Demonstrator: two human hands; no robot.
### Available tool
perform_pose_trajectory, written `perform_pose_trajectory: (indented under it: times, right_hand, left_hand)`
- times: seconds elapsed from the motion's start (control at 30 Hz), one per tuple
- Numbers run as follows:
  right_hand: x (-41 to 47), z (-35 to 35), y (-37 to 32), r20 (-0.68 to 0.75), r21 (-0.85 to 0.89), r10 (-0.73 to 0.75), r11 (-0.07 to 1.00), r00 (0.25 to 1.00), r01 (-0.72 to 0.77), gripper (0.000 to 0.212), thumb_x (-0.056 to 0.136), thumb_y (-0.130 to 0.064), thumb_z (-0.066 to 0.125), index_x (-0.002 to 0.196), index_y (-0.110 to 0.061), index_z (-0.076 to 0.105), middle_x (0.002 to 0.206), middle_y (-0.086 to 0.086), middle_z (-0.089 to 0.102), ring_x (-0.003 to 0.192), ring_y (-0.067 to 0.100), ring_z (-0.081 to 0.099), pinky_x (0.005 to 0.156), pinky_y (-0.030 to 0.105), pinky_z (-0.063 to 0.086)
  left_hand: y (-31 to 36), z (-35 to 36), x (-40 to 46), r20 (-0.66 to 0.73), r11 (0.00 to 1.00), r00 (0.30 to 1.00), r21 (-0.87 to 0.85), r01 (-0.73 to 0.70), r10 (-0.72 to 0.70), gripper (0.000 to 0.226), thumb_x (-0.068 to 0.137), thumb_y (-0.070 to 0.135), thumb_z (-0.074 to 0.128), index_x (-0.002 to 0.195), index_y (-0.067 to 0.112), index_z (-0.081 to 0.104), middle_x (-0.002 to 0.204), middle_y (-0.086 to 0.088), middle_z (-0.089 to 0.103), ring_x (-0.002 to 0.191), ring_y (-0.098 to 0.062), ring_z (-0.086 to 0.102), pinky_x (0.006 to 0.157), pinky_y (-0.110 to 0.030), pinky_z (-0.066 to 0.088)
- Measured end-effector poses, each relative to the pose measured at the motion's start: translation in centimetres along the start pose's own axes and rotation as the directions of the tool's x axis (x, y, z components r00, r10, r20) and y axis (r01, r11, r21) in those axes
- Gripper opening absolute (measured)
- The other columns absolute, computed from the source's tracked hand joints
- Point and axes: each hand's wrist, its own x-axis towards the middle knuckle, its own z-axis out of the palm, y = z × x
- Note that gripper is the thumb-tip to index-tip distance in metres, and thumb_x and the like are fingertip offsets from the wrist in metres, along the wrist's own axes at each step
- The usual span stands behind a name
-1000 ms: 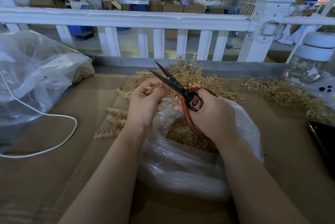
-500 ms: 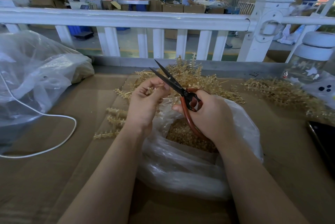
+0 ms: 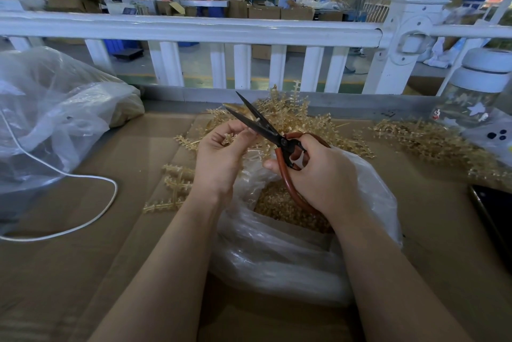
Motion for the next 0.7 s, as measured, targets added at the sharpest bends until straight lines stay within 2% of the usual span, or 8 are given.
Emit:
perform_pose_trajectory:
  times: [0.1,0.2,0.3,0.43,0.7]
  right_hand:
    - [0.02,0.07,0.08,0.005,-0.004,0.004,1.0,1.0,-0.004,0.066,0.073,-0.086,0.05,0.093,-0.026,0.064,0.075,-0.012,0.066,0.068,0.008,0.061,0.058,0.024,0.05]
    - [0.02,0.15,0.16,-0.002,0.007,0.003,1.0,1.0,-0.003,0.065,0.073,-0.085,0.052,0.088,-0.023,0.065,0.07,-0.011,0.064,0.063,0.007,0.059,0.054,0.018,0.044]
    - [0.01,0.16,0.2,-0.006,0.02,-0.008,1.0,1.0,0.008,0.064,0.074,-0.083,0.055,0.081,-0.021,0.064,0.065,-0.011,0.061,0.059,0.006,0.057,0.053,0.022,0.047]
    - [-0.08,0.16,0.3,0.023,0.067,-0.005,0.998,1.0,0.004,0.063,0.074,-0.083,0.058,0.079,-0.021,0.066,0.064,-0.011,0.061,0.057,0.005,0.058,0.054,0.029,0.052]
    - [-0.01,0.09,0.22,0.044,0.064,0.01,0.998,0.999,-0.013,0.065,0.071,-0.086,0.053,0.076,-0.022,0.063,0.062,-0.011,0.059,0.055,0.003,0.056,0.052,0.023,0.05]
  left_hand:
    - [-0.02,-0.03,0.04,0.007,1.0,1.0,-0.026,-0.005,0.005,0.037,0.089,-0.002,0.064,0.065,0.026,0.069,0.075,0.01,0.071,0.07,0.001,0.064,0.064,-0.009,0.046]
    - [-0.01,-0.07,0.04,0.015,0.998,1.0,-0.062,0.014,-0.013,0.024,0.089,0.002,0.065,0.075,0.02,0.07,0.082,0.008,0.073,0.078,-0.001,0.067,0.066,-0.01,0.048]
    - [0.04,-0.11,0.05,0.011,0.996,0.999,-0.084,0.042,-0.041,0.015,0.089,0.004,0.066,0.08,0.015,0.067,0.084,0.007,0.074,0.08,-0.002,0.068,0.067,-0.01,0.048]
    - [0.12,-0.06,0.06,0.005,0.994,0.998,-0.085,0.065,-0.065,0.015,0.09,0.003,0.064,0.081,0.015,0.066,0.083,0.005,0.072,0.077,-0.002,0.066,0.067,-0.01,0.048]
    - [0.14,-0.16,0.06,0.011,0.994,0.997,-0.08,0.081,-0.08,0.016,0.09,0.004,0.064,0.08,0.016,0.065,0.083,0.006,0.071,0.076,-0.002,0.066,0.067,-0.01,0.048]
